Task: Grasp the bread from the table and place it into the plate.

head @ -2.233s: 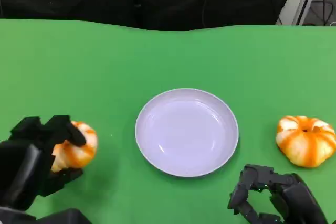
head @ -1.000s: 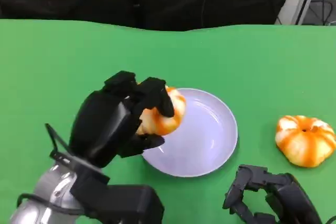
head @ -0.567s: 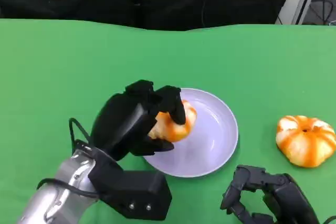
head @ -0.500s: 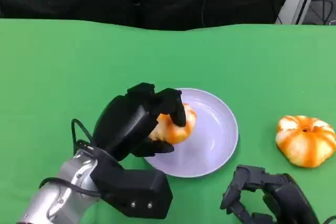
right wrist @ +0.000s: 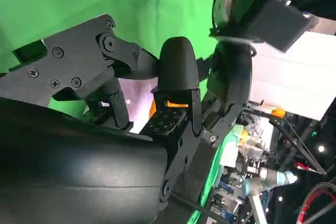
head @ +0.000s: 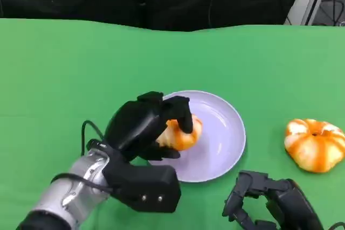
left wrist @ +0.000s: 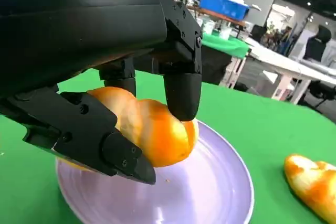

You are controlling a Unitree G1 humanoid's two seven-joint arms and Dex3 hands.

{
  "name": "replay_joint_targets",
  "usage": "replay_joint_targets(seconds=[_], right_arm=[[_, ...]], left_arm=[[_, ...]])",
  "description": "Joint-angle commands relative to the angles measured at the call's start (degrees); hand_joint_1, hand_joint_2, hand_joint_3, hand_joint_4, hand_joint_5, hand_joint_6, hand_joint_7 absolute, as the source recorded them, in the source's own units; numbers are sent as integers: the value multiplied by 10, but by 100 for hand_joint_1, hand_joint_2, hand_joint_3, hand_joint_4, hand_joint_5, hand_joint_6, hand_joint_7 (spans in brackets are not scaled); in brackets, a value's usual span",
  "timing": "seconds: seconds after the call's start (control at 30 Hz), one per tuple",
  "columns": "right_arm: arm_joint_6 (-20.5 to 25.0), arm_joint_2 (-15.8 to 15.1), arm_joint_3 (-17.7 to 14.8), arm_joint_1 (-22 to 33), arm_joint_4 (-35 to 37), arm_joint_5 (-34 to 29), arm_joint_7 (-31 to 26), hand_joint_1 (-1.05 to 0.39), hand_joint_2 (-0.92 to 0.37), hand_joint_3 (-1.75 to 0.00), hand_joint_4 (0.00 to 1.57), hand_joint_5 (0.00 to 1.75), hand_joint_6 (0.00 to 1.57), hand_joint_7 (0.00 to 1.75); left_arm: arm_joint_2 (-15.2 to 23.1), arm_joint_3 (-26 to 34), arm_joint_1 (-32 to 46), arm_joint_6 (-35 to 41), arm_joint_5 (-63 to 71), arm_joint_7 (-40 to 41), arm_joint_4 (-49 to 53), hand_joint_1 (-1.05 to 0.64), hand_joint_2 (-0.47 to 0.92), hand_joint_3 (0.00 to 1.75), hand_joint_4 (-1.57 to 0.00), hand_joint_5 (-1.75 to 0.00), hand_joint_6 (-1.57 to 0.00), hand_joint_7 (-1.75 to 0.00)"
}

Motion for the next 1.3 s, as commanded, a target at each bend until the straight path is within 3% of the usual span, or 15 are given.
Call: replay_joint_targets(seconds=[0.03,0.73,0.83,0.9,0.97,1.0,1.07,1.13,1.3], right_arm=[[-4,-3,1,2,-2,1,-1,-23,-66,-84,78,157,78,131],[-17,3,6,-2,15,0,-3,-24,-66,-82,80,153,82,128],[-21,4,5,-3,17,0,-5,-23,-66,-83,80,153,82,128],[-23,4,4,-4,18,-1,-6,-23,-66,-83,80,153,81,128],[-22,4,4,-5,18,-2,-6,-23,-66,-84,79,153,81,128],[-21,3,4,-5,17,-2,-6,-23,-66,-84,79,153,81,128],[-23,4,4,-6,18,-3,-7,-24,-66,-84,79,153,81,128],[-26,4,4,-7,20,-2,-7,-24,-66,-84,78,153,81,128],[-21,1,5,-4,14,-3,-7,-24,-66,-84,78,152,81,127]], left_arm=[[-2,-4,-21,-15,-13,-3,26,-9,80,1,-55,-175,-53,-169],[-19,-31,-71,-33,-18,-16,94,-5,75,0,-54,-175,-59,-157],[-20,-30,-73,-27,-23,-28,100,-9,76,0,-52,-171,-62,-146],[-19,-28,-71,-18,-28,-43,95,-13,76,0,-57,-151,-71,-118],[-16,-26,-68,-7,-34,-65,84,-17,78,0,-63,-117,-89,-61],[-13,-26,-66,-2,-35,-75,76,-20,79,0,-69,-95,-94,-36],[-10,-26,-61,7,-36,-89,63,-26,82,0,-85,-38,-95,-8],[-8,-26,-58,9,-37,-97,56,-32,85,1,-86,-12,-84,-2],[-8,-27,-57,6,-45,-108,58,-44,91,3,-77,-1,-70,0]])
